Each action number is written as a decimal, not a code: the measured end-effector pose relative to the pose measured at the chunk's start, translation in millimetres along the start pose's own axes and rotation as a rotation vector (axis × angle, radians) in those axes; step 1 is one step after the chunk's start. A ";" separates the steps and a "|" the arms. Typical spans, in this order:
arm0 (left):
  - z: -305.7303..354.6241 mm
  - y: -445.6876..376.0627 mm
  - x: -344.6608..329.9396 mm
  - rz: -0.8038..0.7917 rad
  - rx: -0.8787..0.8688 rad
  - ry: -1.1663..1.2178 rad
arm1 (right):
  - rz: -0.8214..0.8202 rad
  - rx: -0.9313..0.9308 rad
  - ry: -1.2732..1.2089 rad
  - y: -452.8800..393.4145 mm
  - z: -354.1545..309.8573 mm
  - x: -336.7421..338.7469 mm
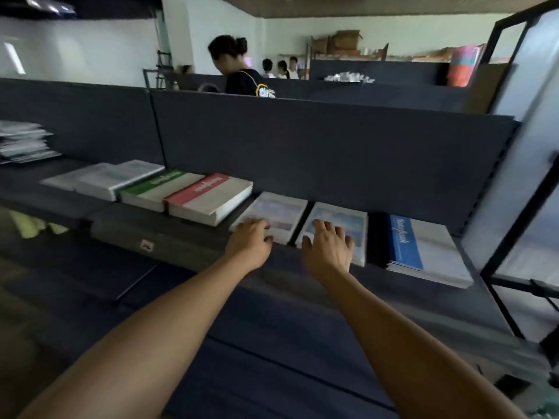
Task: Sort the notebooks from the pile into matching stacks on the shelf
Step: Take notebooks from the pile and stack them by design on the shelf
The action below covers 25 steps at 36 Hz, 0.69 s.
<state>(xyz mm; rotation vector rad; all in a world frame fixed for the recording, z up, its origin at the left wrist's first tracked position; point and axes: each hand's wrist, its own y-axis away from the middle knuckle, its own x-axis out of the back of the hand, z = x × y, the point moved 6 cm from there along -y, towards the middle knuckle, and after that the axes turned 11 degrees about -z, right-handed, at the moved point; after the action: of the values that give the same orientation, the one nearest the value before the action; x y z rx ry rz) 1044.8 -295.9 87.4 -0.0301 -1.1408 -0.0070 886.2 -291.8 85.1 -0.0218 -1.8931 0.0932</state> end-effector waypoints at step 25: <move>-222.7 -48.1 104.3 -0.061 -0.098 -0.027 | -0.132 -0.088 0.038 -65.5 -207.5 -75.7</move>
<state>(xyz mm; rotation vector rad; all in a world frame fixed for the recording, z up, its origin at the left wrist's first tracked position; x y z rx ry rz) 1289.7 -349.2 90.4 -0.0831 -1.1676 -0.1174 1109.0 -350.6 84.0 0.0413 -1.8547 -0.0793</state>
